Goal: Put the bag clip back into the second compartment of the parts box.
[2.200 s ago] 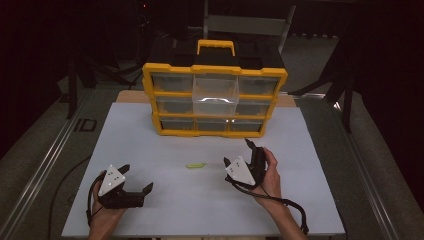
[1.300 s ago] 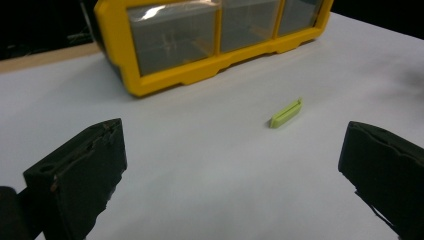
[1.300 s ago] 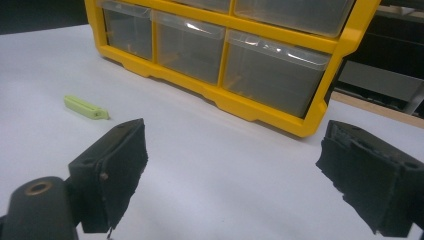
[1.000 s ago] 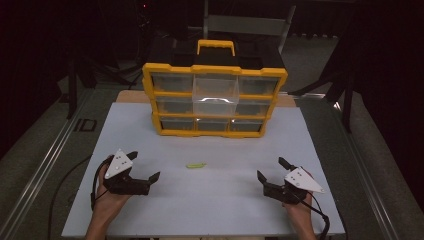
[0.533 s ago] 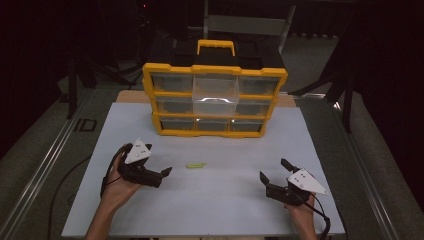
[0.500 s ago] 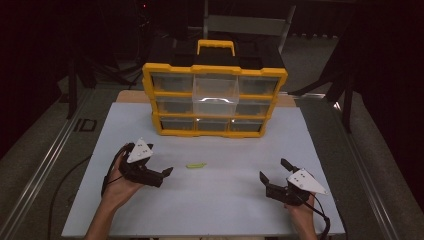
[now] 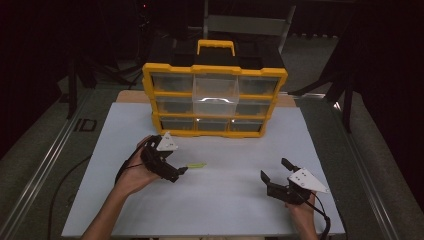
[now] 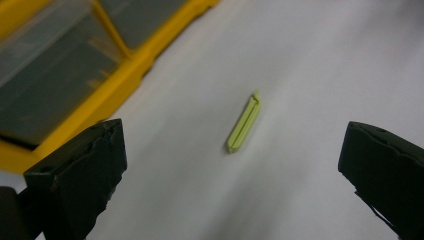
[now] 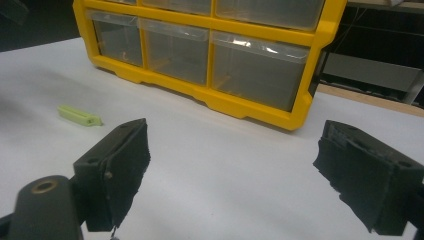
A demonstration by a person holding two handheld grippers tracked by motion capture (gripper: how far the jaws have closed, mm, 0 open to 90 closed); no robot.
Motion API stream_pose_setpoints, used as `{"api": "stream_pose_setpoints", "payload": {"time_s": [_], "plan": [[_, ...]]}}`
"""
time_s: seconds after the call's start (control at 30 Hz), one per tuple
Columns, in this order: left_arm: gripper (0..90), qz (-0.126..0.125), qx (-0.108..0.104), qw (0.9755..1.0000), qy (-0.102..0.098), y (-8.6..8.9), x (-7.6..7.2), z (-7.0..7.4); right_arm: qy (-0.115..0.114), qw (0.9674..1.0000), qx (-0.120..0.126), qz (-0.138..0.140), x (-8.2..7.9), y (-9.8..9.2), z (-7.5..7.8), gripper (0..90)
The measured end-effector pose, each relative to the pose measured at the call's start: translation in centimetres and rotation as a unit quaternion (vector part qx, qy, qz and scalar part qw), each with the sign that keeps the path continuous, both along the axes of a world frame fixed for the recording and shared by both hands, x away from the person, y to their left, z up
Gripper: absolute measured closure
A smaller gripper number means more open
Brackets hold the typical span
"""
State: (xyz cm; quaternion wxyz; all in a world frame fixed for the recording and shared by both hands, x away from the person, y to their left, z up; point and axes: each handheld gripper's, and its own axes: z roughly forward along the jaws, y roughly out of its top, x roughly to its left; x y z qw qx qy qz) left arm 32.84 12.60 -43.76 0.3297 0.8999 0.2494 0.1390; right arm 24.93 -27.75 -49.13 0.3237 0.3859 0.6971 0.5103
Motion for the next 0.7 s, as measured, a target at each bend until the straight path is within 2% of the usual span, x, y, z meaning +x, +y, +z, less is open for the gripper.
{"api": "stream_pose_setpoints", "payload": {"time_s": [0.2, 0.27, 0.33, 0.57, 0.7], "plan": [[2.6, -0.016, 0.017, 0.9996, 0.018, -1.2, 1.2, -0.4, 0.001, 1.0, -0.002, 0.001, 0.2, -0.1, -0.1, 13.4], [2.9, -0.025, 0.038, 0.9986, 0.026, -1.9, 1.8, -0.6, 0.006, 1.0, -0.001, 0.002, 0.3, -0.1, -0.2, 13.5], [3.5, -0.028, 0.042, 0.9981, 0.036, -2.3, 2.1, -0.9, 0.006, 1.0, -0.001, 0.003, 0.3, -0.1, -0.2, 13.5], [4.9, -0.052, 0.071, 0.9937, 0.07, -3.9, 3.8, -1.9, 0.008, 1.0, 0.005, -0.001, 0.5, -0.2, -0.2, 13.6], [6.2, -0.064, 0.107, 0.9893, 0.076, -4.9, 4.4, -2.7, 0.008, 1.0, 0.003, -0.001, 0.4, -0.2, -0.2, 13.7]]}}
